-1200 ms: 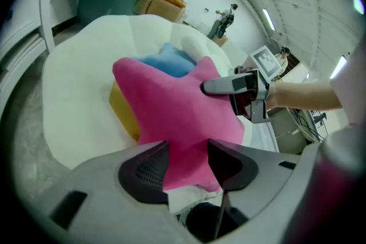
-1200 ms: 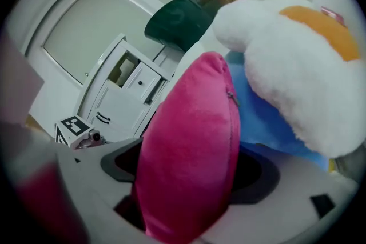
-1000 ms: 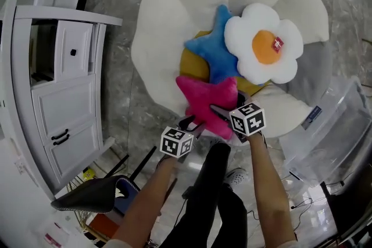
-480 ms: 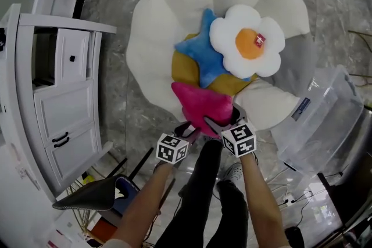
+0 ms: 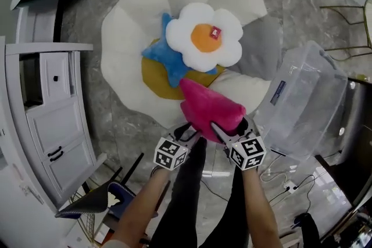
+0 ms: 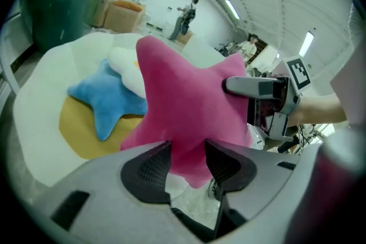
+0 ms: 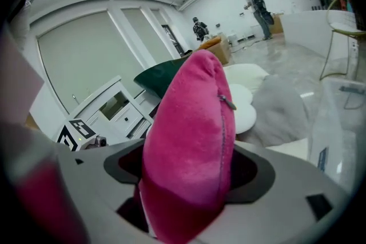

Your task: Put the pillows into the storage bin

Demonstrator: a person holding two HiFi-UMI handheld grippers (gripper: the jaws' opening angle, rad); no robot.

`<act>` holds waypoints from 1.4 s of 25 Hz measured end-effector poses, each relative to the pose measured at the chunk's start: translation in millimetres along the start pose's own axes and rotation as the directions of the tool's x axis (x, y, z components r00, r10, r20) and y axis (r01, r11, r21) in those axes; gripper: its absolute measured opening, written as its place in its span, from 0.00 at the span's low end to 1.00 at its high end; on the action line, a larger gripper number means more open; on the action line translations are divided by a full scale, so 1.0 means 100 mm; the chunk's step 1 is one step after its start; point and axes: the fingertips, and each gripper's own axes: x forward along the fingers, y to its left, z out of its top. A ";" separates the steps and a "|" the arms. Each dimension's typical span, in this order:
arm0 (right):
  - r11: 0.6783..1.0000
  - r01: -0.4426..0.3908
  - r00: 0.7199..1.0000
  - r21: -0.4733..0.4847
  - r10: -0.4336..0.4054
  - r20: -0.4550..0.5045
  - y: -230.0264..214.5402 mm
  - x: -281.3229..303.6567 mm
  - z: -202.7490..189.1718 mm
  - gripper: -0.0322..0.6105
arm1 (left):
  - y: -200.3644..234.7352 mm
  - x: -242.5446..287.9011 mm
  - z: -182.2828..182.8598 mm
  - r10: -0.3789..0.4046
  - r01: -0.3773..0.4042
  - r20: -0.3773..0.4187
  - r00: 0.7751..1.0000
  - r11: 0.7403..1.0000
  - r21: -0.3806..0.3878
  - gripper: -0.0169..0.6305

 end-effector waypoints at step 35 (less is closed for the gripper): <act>0.767 0.225 0.759 0.600 -0.524 0.386 -3.48 -4.57 -0.37 0.65 | -4.07 2.04 1.02 -0.263 0.282 -0.102 0.959 0.906 0.317 0.31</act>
